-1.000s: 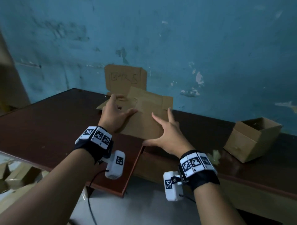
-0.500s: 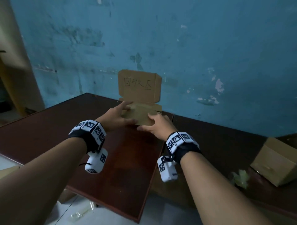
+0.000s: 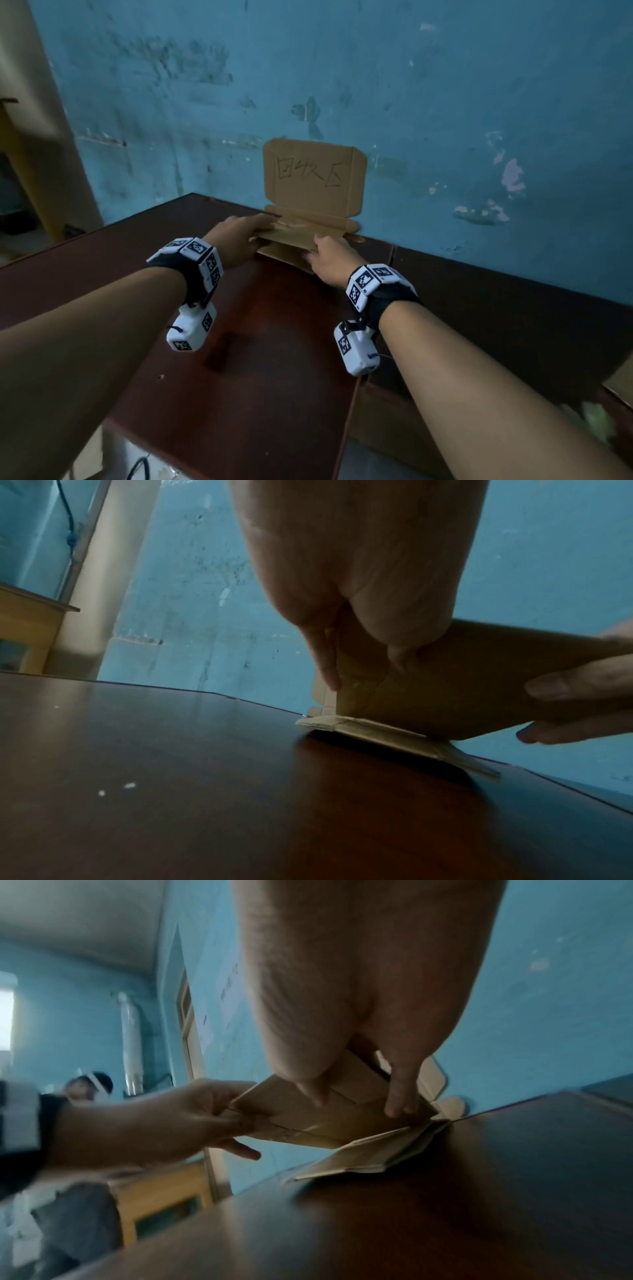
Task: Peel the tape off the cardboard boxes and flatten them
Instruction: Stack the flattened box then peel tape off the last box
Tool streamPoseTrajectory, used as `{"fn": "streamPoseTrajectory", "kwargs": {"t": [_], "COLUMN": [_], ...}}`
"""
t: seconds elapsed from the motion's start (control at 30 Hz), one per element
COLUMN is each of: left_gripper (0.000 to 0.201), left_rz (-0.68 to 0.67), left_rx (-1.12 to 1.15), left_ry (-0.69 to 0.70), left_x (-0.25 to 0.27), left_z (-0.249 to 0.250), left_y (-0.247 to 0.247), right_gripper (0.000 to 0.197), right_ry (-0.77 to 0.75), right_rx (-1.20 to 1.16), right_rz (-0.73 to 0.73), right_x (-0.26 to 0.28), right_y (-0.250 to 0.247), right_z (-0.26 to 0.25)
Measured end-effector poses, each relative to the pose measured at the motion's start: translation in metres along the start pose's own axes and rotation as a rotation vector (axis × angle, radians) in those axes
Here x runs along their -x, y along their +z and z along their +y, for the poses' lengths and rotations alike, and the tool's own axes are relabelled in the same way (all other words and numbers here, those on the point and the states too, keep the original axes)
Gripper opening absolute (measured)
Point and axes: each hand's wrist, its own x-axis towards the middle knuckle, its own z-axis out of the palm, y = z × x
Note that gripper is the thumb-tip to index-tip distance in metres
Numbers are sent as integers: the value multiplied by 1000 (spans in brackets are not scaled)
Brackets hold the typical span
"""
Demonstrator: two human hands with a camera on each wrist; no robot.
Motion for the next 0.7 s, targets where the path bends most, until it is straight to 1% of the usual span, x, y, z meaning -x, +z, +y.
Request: {"fn": "streamPoseTrajectory", "kwargs": {"t": [0.07,0.13,0.17,0.23,0.33,0.43,0.5,0.6,0.67,0.7], "left_gripper": [43,44,46,50,59,76,86,105,119,122], "left_rz": [87,146,161,146,49,-80,-169,-272,-326,-355], "left_rx": [-46,-63,-70,-94,-114,-85,-36,-71,-125,-151], "left_ry": [29,33,30,12,-32,-70,-65,-89,-123,-138], "left_x": [-2,-5,-9,-14,-23,-37,-44,-57,-64,-68], "left_z": [-2,-3,-3,-3,-4,-4,-3,-8,-12,-13], "left_y": [-6,-8,-8,-6,4,18,20,24,30,33], "right_gripper": [34,29,30,36,40,46,59,83,90,92], "right_ry": [-26,-42,-46,-29,4,24,42,53,37,27], "right_rx": [22,57,75,82,87,79,150,263,263,271], "right_rz": [108,173,179,149,65,-22,-64,-162,-213,-230], "right_x": [-4,-10,-13,-22,-38,-53,-62,-75,-81,-83], "right_y": [-2,-4,-5,-5,1,11,17,22,22,21], "right_z": [-1,-2,-3,-3,3,14,22,30,32,32]}}
